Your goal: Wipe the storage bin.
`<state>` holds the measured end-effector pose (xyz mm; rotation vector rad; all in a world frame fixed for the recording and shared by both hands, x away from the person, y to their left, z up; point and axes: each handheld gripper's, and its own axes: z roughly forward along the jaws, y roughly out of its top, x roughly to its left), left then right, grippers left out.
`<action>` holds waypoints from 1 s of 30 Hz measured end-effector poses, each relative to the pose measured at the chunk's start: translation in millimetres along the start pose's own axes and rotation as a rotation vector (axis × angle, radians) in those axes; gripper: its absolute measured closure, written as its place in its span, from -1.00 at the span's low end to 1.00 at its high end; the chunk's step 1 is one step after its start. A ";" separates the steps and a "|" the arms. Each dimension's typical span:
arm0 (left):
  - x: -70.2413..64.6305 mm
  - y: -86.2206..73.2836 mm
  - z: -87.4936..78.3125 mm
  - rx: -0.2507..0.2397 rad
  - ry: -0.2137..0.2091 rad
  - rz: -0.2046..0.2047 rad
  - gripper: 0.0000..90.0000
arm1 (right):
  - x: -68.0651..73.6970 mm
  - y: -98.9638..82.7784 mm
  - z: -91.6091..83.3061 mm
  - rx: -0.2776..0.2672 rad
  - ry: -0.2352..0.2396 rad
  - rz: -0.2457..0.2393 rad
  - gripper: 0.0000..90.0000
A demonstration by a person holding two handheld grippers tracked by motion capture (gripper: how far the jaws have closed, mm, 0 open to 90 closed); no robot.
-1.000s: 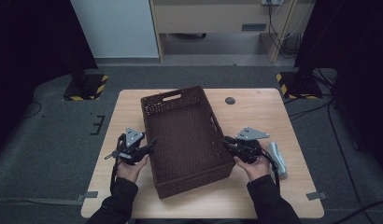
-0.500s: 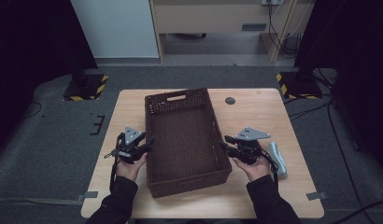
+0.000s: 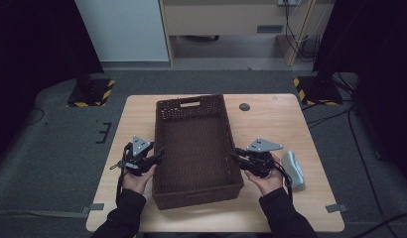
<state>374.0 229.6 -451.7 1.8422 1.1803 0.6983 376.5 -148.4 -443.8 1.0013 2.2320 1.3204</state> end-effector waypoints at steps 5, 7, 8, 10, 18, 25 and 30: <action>3.2 -1.4 2.4 0.028 -0.015 -0.004 0.27 | 3.2 2.7 -3.4 0.012 0.007 -0.010 0.62; 3.6 -0.2 4.6 0.035 -0.012 -0.007 0.33 | 2.2 4.2 -2.5 -0.010 -0.012 -0.014 0.49; 3.9 0.6 5.2 0.038 -0.009 -0.003 0.34 | 1.7 4.7 -1.4 -0.018 -0.025 -0.016 0.47; 5.0 1.1 6.4 0.038 -0.006 0.000 0.37 | 0.1 4.8 1.5 -0.024 -0.036 -0.016 0.43; 8.6 0.4 8.4 0.026 -0.020 0.005 0.38 | 0.5 2.2 12.8 -0.025 -0.034 -0.008 0.41; 10.6 -0.7 7.8 0.024 -0.034 0.014 0.38 | 2.8 1.5 9.5 -0.015 -0.019 0.019 0.47; 12.8 -1.4 6.5 0.028 -0.052 0.016 0.39 | 8.3 -0.9 4.1 -0.010 -0.007 0.019 0.46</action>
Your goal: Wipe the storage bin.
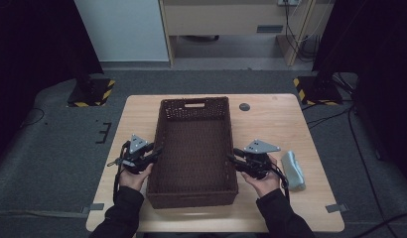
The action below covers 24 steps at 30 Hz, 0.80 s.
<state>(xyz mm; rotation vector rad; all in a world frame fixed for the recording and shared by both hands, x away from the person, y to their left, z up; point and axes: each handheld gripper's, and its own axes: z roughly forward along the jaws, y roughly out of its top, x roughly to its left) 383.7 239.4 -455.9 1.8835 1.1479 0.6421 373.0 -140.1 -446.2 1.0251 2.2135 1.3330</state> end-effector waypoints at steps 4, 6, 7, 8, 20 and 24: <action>-0.6 1.4 0.4 0.008 0.005 0.007 0.39 | -2.4 2.2 -1.1 -0.007 0.006 -0.009 0.46; 0.0 1.3 0.6 0.008 0.000 -0.001 0.39 | -5.0 4.7 -4.1 -0.030 0.000 -0.002 0.39; 0.0 1.4 0.5 0.011 0.000 -0.003 0.39 | -7.2 6.0 -6.5 -0.041 -0.003 0.002 0.37; -0.1 1.4 0.5 0.012 0.001 -0.004 0.39 | -9.6 7.1 -9.2 -0.053 -0.011 0.010 0.34; 1.7 1.1 0.8 0.017 -0.011 -0.026 0.37 | -54.4 -9.3 -35.2 -0.047 -0.155 0.076 0.15; 2.0 1.3 1.0 0.018 -0.013 -0.026 0.37 | -65.6 -15.7 -42.6 -0.028 -0.186 0.088 0.11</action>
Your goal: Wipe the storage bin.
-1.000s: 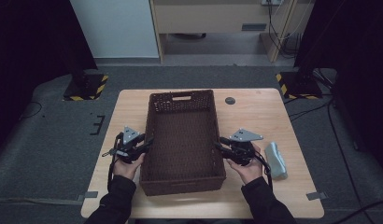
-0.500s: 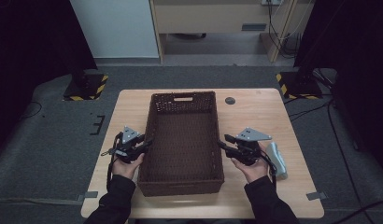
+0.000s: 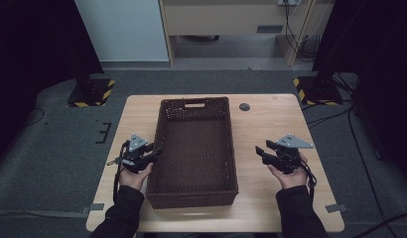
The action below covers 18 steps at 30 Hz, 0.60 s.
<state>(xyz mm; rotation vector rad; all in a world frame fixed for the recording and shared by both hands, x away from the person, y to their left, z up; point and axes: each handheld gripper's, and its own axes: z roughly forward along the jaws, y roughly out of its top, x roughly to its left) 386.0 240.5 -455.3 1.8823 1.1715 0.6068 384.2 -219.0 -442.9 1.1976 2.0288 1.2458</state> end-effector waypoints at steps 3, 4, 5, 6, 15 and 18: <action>0.2 0.1 0.1 0.002 -0.002 -0.003 0.37 | -10.3 -3.9 -6.3 0.005 -0.028 -0.001 0.10; 0.1 0.2 0.1 0.003 -0.002 -0.002 0.37 | -14.9 -6.6 -8.8 0.009 -0.035 0.000 0.10; 0.1 0.2 0.1 0.003 -0.002 -0.002 0.37 | -18.4 -9.3 -10.6 0.014 -0.047 0.000 0.11; 0.1 0.2 0.1 0.003 -0.001 -0.002 0.37 | -21.1 -11.5 -11.7 0.019 -0.056 0.002 0.11; -0.2 0.3 -0.2 0.006 0.002 0.004 0.37 | -45.9 -35.6 -24.2 0.053 -0.137 0.045 0.11; -0.2 0.3 -0.2 0.006 0.002 0.004 0.37 | -50.8 -43.3 -26.5 0.064 -0.153 0.056 0.11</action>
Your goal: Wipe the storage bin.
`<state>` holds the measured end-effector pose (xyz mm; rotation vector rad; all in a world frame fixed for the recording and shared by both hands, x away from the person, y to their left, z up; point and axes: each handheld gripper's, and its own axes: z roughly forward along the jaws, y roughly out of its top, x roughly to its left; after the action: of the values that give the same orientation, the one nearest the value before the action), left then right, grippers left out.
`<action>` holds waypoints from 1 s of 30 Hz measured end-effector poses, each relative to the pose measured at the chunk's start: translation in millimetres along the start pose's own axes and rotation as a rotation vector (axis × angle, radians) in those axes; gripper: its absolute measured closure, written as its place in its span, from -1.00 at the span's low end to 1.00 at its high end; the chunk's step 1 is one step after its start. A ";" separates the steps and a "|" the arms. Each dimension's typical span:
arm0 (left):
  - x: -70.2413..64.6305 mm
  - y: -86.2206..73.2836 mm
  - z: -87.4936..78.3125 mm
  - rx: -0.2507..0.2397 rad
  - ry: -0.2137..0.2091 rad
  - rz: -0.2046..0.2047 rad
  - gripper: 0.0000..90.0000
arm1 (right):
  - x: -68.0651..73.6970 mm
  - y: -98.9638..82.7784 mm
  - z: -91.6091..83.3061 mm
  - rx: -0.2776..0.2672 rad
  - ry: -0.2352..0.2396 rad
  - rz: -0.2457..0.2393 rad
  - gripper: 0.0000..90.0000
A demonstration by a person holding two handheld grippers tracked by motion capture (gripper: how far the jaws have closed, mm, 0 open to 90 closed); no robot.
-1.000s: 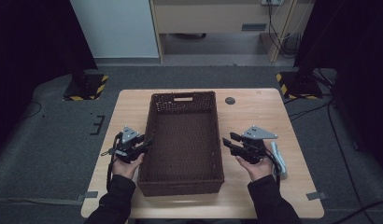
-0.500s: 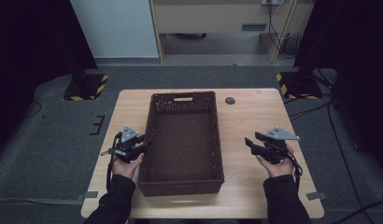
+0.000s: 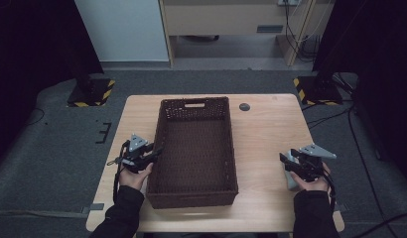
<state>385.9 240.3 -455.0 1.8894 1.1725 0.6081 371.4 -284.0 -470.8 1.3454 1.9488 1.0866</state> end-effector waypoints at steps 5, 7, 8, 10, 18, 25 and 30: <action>0.1 -0.3 0.0 -0.003 -0.001 -0.002 0.37 | -7.0 -12.2 -0.3 0.026 -0.024 0.021 0.12; 0.0 -0.3 0.0 -0.002 -0.001 -0.002 0.37 | -8.2 -16.7 -1.2 0.038 -0.026 0.022 0.12; 0.0 -0.4 0.0 -0.003 -0.001 -0.002 0.37 | -8.5 -18.8 -2.0 0.044 -0.026 0.024 0.13; 0.0 -0.4 -0.1 -0.001 -0.001 -0.002 0.37 | -9.4 -22.9 -3.4 0.051 -0.030 0.024 0.14; 0.1 -0.5 -0.1 -0.002 -0.002 -0.004 0.37 | -12.7 -34.6 -1.8 0.101 -0.035 0.035 0.21; 0.2 -0.4 0.0 0.000 -0.004 -0.010 0.37 | -11.9 -38.9 3.6 0.175 -0.036 0.020 0.43; 0.1 0.3 0.1 0.006 -0.008 -0.011 0.40 | -13.1 -37.7 3.5 0.216 -0.044 0.003 0.71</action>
<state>386.2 240.2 -454.9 1.8878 1.1798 0.5916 359.9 -301.8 -504.7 1.4710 2.0789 0.8596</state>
